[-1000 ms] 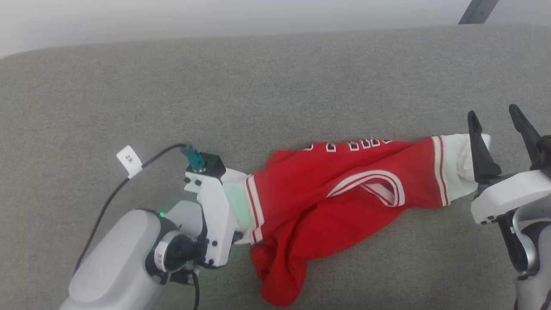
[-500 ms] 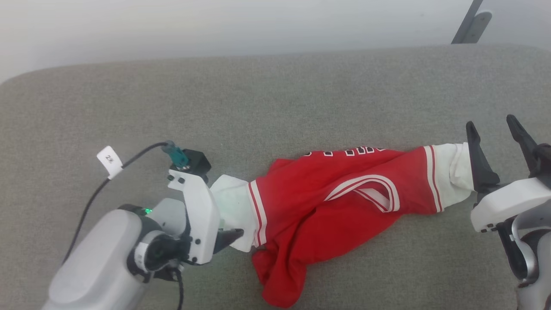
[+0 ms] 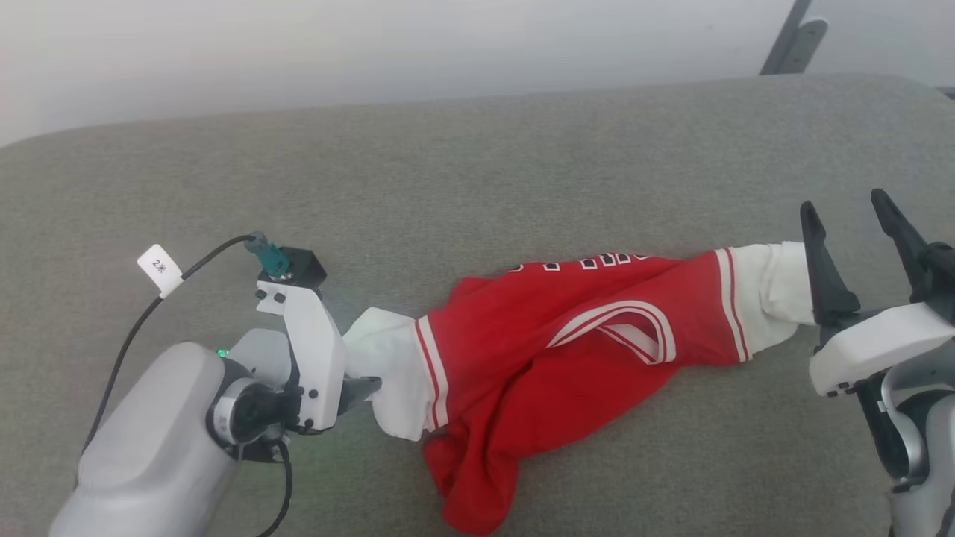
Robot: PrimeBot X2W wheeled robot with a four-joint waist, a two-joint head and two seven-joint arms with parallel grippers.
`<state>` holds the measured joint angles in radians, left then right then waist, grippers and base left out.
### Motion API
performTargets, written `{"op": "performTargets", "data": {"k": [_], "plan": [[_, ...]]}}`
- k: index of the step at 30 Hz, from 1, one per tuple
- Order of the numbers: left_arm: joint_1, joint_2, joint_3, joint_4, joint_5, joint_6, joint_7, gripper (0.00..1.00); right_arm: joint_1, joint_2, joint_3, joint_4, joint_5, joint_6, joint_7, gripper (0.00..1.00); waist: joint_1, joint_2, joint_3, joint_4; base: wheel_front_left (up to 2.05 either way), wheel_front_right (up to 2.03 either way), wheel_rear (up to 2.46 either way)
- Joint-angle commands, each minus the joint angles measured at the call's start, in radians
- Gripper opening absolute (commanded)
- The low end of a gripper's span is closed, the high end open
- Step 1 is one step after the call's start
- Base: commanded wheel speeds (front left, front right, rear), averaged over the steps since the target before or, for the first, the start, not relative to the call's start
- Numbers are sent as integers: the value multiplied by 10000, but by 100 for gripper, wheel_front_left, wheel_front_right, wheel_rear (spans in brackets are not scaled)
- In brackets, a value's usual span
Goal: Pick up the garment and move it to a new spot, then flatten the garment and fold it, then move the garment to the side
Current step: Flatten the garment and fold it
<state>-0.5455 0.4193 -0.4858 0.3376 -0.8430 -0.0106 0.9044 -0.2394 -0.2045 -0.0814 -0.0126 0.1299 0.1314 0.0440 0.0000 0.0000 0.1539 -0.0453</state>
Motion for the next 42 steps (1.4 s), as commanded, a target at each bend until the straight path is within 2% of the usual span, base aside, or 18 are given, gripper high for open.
{"op": "performTargets", "data": {"k": [1, 4, 5, 6, 7, 8, 11, 17, 23, 29, 36, 42], "plan": [[-102, -64, -41, 190, 96, -55, 3, 100, -101, -8, -23, -41, -62, -14, -62, 100, 0, 0, 52, -71, 0, 0, 0], [-443, -294, -70, 1182, 45, -185, -96, 100, -164, -21, -48, -3, -31, -14, -101, 100, 0, 0, 133, -201, 0, 0, 0], [-531, -365, -84, 1504, 17, -232, -98, 82, -192, -19, -38, 17, -28, -14, -94, 100, 0, 0, 154, -244, 0, 0, 0], [-630, -420, -109, 1811, 33, -270, -159, 56, -217, -28, -35, 23, -25, -14, -103, 100, 0, 0, 169, -278, 0, 0, 0], [-716, -468, -159, 2094, 71, -357, -170, 18, -228, -31, -42, 25, -24, -14, -104, 100, 0, 0, 180, -306, 0, 0, 0], [-763, -517, -196, 2365, 67, -424, -202, 0, -246, -26, -41, 18, -16, -14, -103, 100, 0, 0, 198, -341, 0, 0, 0], [-962, -677, -160, 3060, -73, -578, -312, 0, -265, -74, -81, 55, 43, -14, -120, 100, 0, 0, 224, -403, 0, 0, 0], [-1437, -456, 143, 3646, -229, -701, -658, 0, -80, -124, -358, -13, 48, -14, -101, 100, 0, 0, 214, -285, 0, 0, 0], [-1631, 99, 466, 3478, -394, -761, -750, 0, 121, -59, -627, -168, 7, -14, -3, 100, 0, 0, 153, 36, 0, 0, 0], [-1416, 742, 639, 3104, -314, -602, -770, 0, 211, -10, -662, -287, -35, -14, 49, 100, 0, 0, 158, 202, 0, 0, 0], [-814, 1621, 786, 2606, -112, -75, -685, 0, 242, -53, -621, -266, 11, -14, 91, 100, 0, 0, 104, 326, 0, 0, 0], [-48, 1668, 797, 2375, -232, 238, -743, 0, 243, -138, -534, -44, 151, -14, 89, 100, 0, 0, 67, 346, 0, 0, 0]]}}
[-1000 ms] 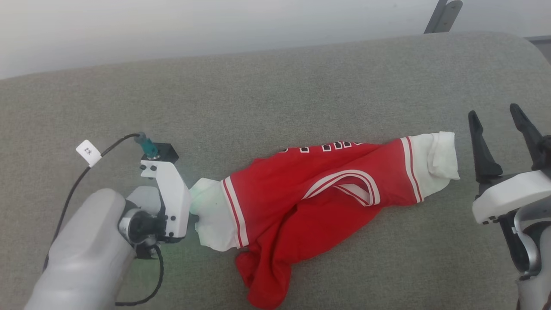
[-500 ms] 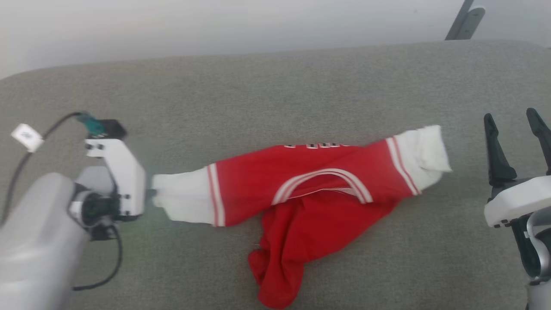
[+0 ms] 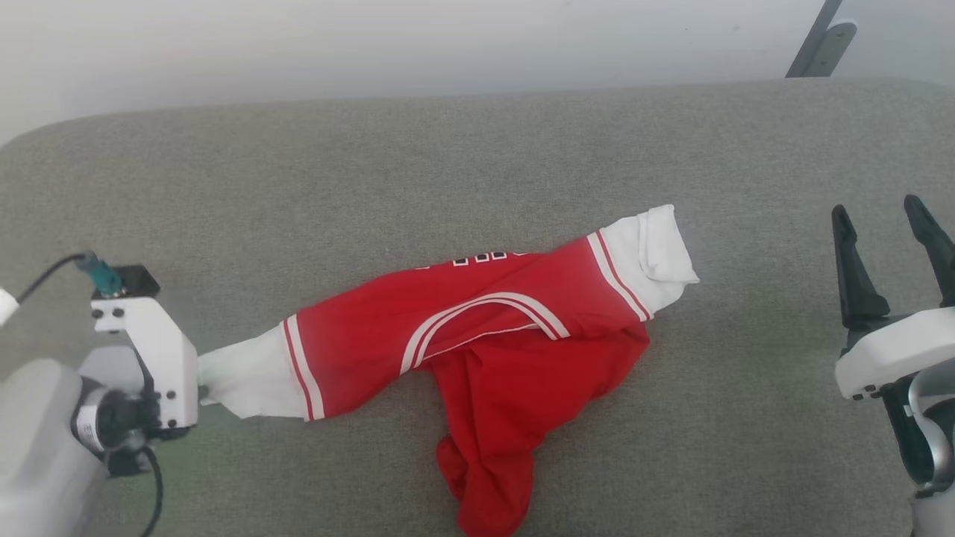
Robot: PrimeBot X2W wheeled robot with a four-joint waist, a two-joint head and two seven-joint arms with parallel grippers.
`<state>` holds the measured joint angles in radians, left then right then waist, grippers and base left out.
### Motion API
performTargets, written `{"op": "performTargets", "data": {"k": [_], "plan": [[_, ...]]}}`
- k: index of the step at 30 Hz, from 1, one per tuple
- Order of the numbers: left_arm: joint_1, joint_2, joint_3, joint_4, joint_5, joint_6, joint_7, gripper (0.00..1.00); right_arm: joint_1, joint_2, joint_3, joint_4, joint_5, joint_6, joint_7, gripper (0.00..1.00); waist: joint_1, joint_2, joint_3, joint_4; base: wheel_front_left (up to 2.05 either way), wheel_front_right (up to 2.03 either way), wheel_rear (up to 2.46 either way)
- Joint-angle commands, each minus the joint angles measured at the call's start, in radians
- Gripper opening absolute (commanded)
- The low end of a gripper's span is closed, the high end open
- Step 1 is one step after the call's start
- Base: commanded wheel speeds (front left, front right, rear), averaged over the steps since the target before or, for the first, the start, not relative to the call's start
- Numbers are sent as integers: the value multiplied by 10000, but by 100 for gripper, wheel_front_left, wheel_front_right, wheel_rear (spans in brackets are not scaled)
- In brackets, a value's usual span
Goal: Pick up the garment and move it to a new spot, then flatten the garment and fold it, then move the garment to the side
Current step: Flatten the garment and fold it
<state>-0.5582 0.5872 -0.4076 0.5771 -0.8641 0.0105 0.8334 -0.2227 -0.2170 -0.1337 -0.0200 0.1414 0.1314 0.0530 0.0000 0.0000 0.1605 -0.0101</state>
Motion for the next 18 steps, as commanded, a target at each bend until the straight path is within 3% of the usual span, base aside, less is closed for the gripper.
{"op": "performTargets", "data": {"k": [1, 3, 4, 5, 6, 18], "plan": [[174, -85, 51, -16, -92, 64, -99, 0, 56, -18, 23, 65, 72, -14, -3, 100, 0, 0, 1, -13, 0, 0, 0], [311, -224, 114, 34, -206, 111, -225, 0, 29, -54, 61, 128, 89, -14, -14, 100, 0, 0, -10, -14, 0, 0, 0], [327, -242, 132, 36, -199, 74, -368, 28, 15, -57, 80, 144, 93, -14, -18, 100, 0, 0, -20, -19, 0, 0, 0], [365, -280, 185, 82, -231, 121, -472, 77, 7, -50, 104, 146, 94, -14, -3, 100, 0, 0, -31, -28, 0, 0, 0], [413, -333, 196, 149, -290, 143, -506, 100, 0, -49, 121, 147, 85, -14, 20, 100, 0, 0, -45, -41, 0, 0, 0], [183, -101, 257, -214, -362, 568, -59, 100, 153, -99, 101, -63, 25, -14, 153, 100, 0, 0, -226, -82, 0, 0, 0]]}}
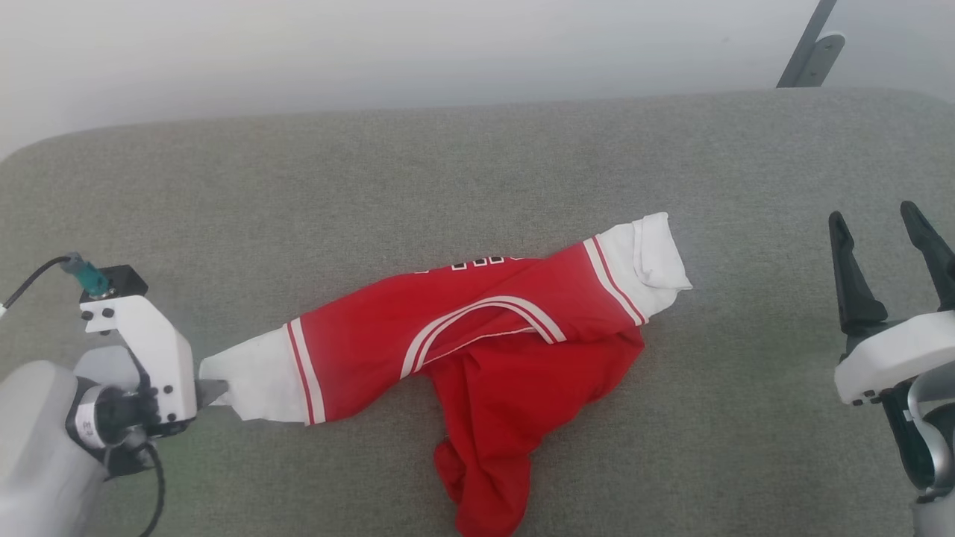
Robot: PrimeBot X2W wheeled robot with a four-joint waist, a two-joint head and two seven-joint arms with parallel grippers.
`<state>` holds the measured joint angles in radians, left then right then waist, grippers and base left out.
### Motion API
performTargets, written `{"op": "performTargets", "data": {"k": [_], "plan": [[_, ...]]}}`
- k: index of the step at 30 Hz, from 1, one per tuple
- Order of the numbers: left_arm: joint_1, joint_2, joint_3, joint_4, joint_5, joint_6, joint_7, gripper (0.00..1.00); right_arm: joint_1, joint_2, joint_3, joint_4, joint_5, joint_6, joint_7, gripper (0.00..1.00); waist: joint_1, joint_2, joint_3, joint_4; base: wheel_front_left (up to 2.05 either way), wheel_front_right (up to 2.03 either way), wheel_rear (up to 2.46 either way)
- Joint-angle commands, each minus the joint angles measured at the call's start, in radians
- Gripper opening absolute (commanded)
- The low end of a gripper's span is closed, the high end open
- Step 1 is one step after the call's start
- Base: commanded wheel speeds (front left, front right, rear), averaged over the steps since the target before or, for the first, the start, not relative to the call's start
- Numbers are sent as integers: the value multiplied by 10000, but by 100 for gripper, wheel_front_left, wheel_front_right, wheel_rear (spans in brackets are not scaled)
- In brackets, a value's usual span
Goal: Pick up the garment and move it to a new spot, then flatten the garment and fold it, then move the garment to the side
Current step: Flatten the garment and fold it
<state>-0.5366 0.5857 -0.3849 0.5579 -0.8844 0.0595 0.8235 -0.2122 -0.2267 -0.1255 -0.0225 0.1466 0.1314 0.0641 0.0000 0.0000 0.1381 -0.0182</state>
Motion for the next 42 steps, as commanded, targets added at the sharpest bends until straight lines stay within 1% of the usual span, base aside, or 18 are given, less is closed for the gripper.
{"op": "performTargets", "data": {"k": [1, 3, 4, 5, 8, 13, 14, 17, 18, 19, 20, 21, 25, 27, 29, 33, 37, 42], "plan": [[-29, -162, 86, -44, -266, 159, 152, 100, 61, 7, 16, -65, -44, -14, 35, 100, 0, 0, -5, -3, 0, 0, 0], [7, -241, 122, -112, -356, 387, 403, 100, 77, 6, 11, -108, -50, -14, 61, 100, 0, 0, -4, -9, 0, 0, 0], [22, -260, 100, -152, -388, 508, 536, 98, 61, -26, 7, -87, -35, -14, 62, 100, 0, 0, 5, -9, 0, 0, 0], [42, -327, 90, -192, -450, 648, 685, 93, 35, -51, 9, -67, -18, -14, 55, 100, 0, 0, 15, -11, 0, 0, 0], [62, -399, -37, -439, -385, 855, 903, 95, -45, -89, 35, -55, 11, -14, 42, 100, 0, 0, 78, -32, 0, 0, 0], [162, -497, -132, -486, -289, 1053, 840, 97, -97, -33, 59, -155, -19, -14, 73, 100, 0, 0, 209, -78, 0, 0, 0], [189, -544, -152, -455, -296, 1081, 823, 94, -102, -6, 63, -185, -43, -14, 90, 100, 0, 0, 248, -96, 0, 0, 0], [182, -663, -253, -249, -133, 1124, 636, 95, -184, -8, 79, -168, -5, -14, 101, 100, 0, 0, 373, -118, 0, 0, 0], [177, -773, -248, -142, -156, 1116, 543, 93, -203, -16, 100, -164, 4, -14, 102, 100, 0, 0, 412, -136, 0, 0, 0], [196, -897, -222, -1, -254, 1149, 488, 79, -220, -21, 118, -155, 13, -14, 104, 100, 0, 0, 452, -156, 0, 0, 0], [202, -985, -282, 124, -280, 1072, 517, 45, -231, -43, 176, -129, 55, -14, 136, 100, 0, 0, 478, -167, 0, 0, 0], [188, -1033, -337, 238, -267, 1004, 508, 0, -273, -89, 205, -91, 87, -14, 155, 100, 0, 0, 504, -173, 0, 0, 0], [53, -1241, -469, 566, -239, 708, 329, 0, -399, -366, 637, 115, 460, -14, 511, 100, 0, 0, 587, -160, 0, 0, 0], [-64, -1307, -492, 676, -235, 556, 222, 0, -403, -636, 1155, 205, 972, -8, 1082, 100, 0, 0, 621, -107, 0, 0, 0], [-230, -1400, -540, 732, -197, 401, 93, 0, -512, -1093, 1775, 211, 1550, -8, 1743, 100, 0, 0, 671, -34, 0, 0, 0], [-531, -1617, -629, 900, -160, 174, -57, 0, -863, -1757, 2456, 372, 2703, -9, 2985, 100, 0, 0, 846, 169, 0, 0, 0], [-887, -1863, -728, 1056, -136, -50, -189, 0, -1424, -2140, 2841, 879, 3538, -8, 4078, 100, 0, 0, 1058, 433, 0, 0, 0], [-1240, -2151, -849, 1256, -67, -259, -388, 0, -2124, -2433, 3258, 1677, 4114, -8, 4946, 100, 0, 0, 1348, 764, 0, 0, 0]]}}
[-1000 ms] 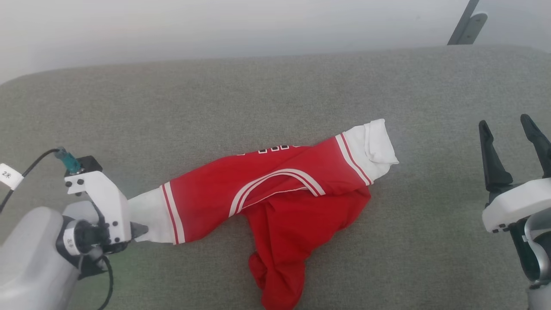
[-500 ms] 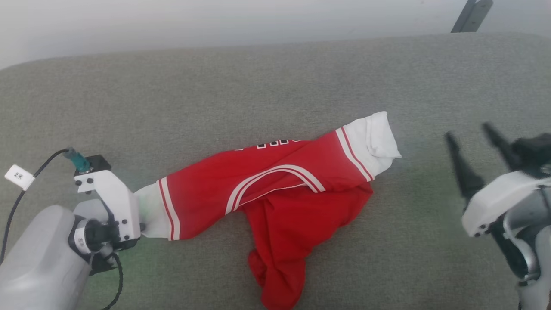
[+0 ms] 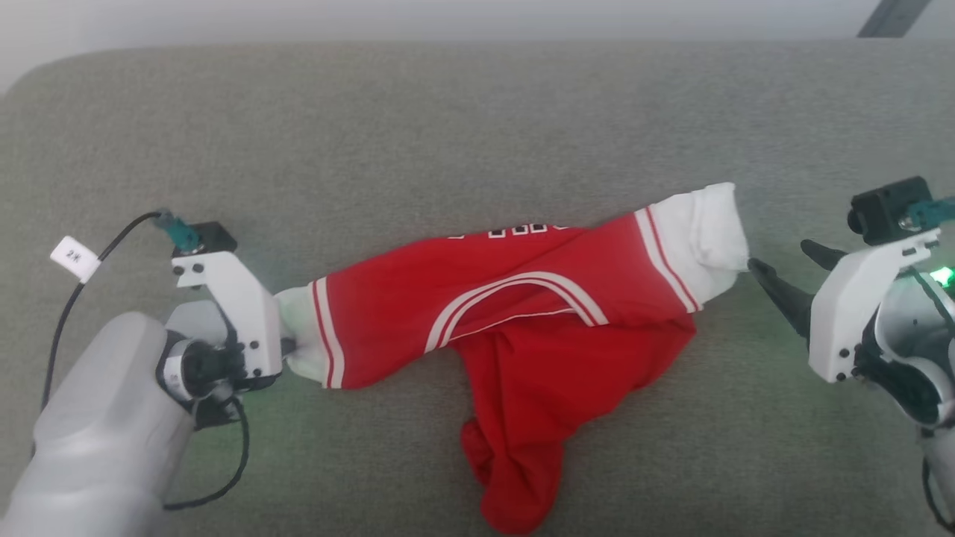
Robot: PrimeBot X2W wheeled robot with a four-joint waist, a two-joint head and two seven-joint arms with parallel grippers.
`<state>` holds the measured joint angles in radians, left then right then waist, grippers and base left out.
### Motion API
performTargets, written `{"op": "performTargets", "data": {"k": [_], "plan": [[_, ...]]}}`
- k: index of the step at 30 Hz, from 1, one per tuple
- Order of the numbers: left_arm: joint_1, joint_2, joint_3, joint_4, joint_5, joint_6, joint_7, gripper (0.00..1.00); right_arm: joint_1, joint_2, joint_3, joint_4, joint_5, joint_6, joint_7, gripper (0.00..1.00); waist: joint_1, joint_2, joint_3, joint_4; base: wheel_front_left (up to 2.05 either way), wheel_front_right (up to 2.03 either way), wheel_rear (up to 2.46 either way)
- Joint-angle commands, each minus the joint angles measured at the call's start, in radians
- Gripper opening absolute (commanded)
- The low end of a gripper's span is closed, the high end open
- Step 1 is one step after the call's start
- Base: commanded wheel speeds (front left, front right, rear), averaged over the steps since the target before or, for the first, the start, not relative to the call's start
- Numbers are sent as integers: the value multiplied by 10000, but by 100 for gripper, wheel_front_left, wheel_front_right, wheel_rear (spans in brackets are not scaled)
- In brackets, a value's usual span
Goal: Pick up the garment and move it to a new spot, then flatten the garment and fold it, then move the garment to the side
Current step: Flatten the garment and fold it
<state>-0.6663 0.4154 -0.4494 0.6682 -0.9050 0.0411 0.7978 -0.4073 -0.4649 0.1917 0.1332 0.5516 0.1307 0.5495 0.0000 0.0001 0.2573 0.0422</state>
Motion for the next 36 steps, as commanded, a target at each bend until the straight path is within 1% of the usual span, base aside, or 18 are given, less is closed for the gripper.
{"op": "performTargets", "data": {"k": [1, 6, 7, 9, 10, 11, 12, 16, 19, 25, 28, 32, 36], "plan": [[0, -497, -230, 196, 164, -118, -189, 0, -316, -100, 165, 294, 150, 0, 208, 100, 0, -1, 215, 220, 0, 0, 0], [-324, -770, -358, 389, 208, -286, -393, 0, -938, -191, 646, 1155, 518, 0, 505, 100, 0, -1, 503, 480, 0, 0, 0], [-436, -862, -392, 461, 180, -371, -470, 0, -1158, -165, 882, 1546, 669, 2, 553, 100, 0, -1, 601, 554, 0, 0, 0], [-535, -946, -417, 545, 194, -423, -536, 0, -1390, -158, 1142, 1944, 741, 2, 569, 100, 0, -1, 689, 614, 0, 0, 0], [-574, -977, -441, 601, 214, -448, -589, 0, -1500, -180, 1303, 2196, 723, 0, 610, 98, 0, -1, 713, 637, 0, 0, 0], [-618, -1014, -457, 652, 221, -479, -607, 0, -1572, -181, 1509, 2361, 763, 0, 651, 16, 0, -1, 732, 660, 0, 0, 0], [-665, -1041, -466, 691, 221, -521, -634, 0, -1652, -139, 1626, 2567, 875, 0, 640, 0, 0, -1, 751, 674, 0, 0, 0], [-826, -1067, -476, 860, 228, -599, -703, 0, -1954, -201, 1877, 2952, 1003, -3, 434, 0, 0, -1, 765, 699, 0, 0, 0], [-1011, -975, -432, 956, 197, -638, -674, 0, -2268, -358, 1910, 3171, 1129, -8, 222, 0, 0, -1, 675, 680, 0, 0, 0], [-1576, -553, -428, 600, 248, -495, -92, 0, -2664, -784, 2003, 2842, 1477, -6, -128, 0, 0, -1, 192, 595, 0, 0, 0], [-1811, -383, -336, 170, 106, -360, 263, 0, -2781, -978, 1981, 2480, 1621, -6, -188, 0, 0, -1, -161, 532, 0, 0, 0], [-2087, -152, -189, -503, -18, -31, 785, 0, -2971, -1295, 1896, 1944, 1610, -6, -203, 0, 0, -1, -645, 451, 0, 0, 0], [-2438, 146, -73, -1194, 28, 262, 1126, 0, -3210, -1426, 1756, 1388, 1597, -6, -275, 0, 0, -1, -1066, 341, 0, 0, 0]]}}
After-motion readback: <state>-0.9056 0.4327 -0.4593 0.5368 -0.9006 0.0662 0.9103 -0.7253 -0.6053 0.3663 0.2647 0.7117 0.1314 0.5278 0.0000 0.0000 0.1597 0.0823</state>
